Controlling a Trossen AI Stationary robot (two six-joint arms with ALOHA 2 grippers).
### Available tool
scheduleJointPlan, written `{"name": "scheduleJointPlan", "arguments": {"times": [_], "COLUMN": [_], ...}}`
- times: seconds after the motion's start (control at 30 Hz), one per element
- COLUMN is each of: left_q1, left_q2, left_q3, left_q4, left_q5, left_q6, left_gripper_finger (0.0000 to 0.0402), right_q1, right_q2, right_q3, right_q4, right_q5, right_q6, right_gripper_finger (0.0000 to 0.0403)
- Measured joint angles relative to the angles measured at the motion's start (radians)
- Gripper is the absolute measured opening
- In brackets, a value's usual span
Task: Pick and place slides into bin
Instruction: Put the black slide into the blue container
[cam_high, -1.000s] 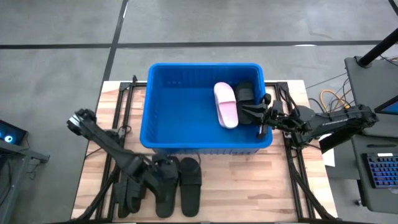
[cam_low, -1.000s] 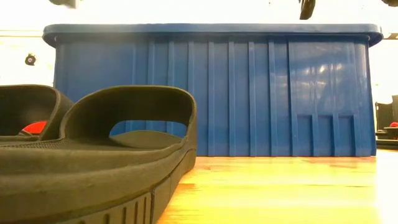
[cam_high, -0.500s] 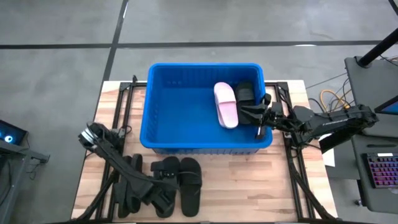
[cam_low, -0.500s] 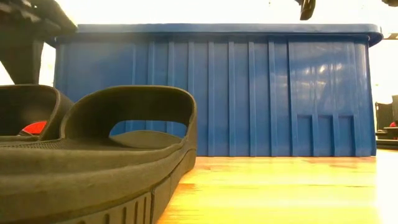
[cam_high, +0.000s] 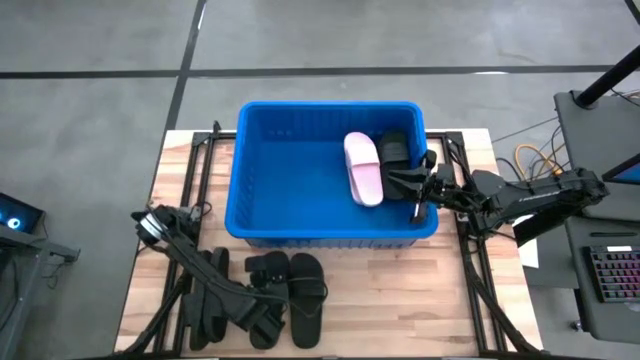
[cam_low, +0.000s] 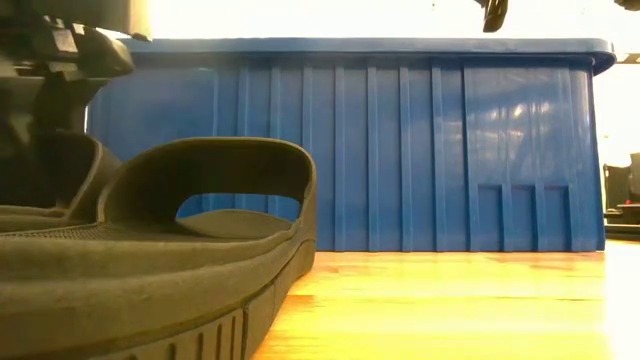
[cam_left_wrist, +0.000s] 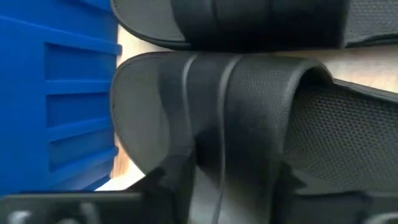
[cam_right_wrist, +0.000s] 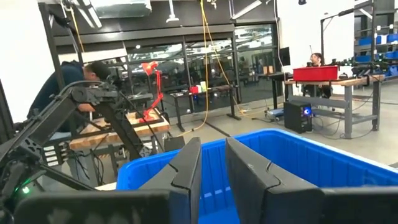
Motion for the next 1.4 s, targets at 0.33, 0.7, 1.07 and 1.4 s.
{"name": "scheduleJointPlan", "arguments": {"times": [0.33,0.7,1.07,1.4], "left_q1": [0.01,0.05,0.164,0.373], "left_q2": [-0.129,-0.445,-0.598,-0.538], "left_q3": [0.001,0.037,0.039,0.034], "left_q4": [-0.027,0.079,0.747,0.816], "left_q5": [0.048,0.098,-0.267,-0.477], "left_q6": [0.072,0.106,0.546,0.761], "left_gripper_finger": [0.001,0.0002,0.0001,0.0], "right_q1": [0.0,0.0,0.0,0.0], "right_q2": [0.0,0.0,-0.003,-0.033], "right_q3": [0.0,0.0,0.0,0.012], "right_q4": [0.0,0.0,0.002,0.001], "right_q5": [0.0,0.0,0.0,0.0], "right_q6": [-0.022,-0.03,-0.024,0.004], "right_gripper_finger": [0.006,0.0059,0.0056,0.0057]}}
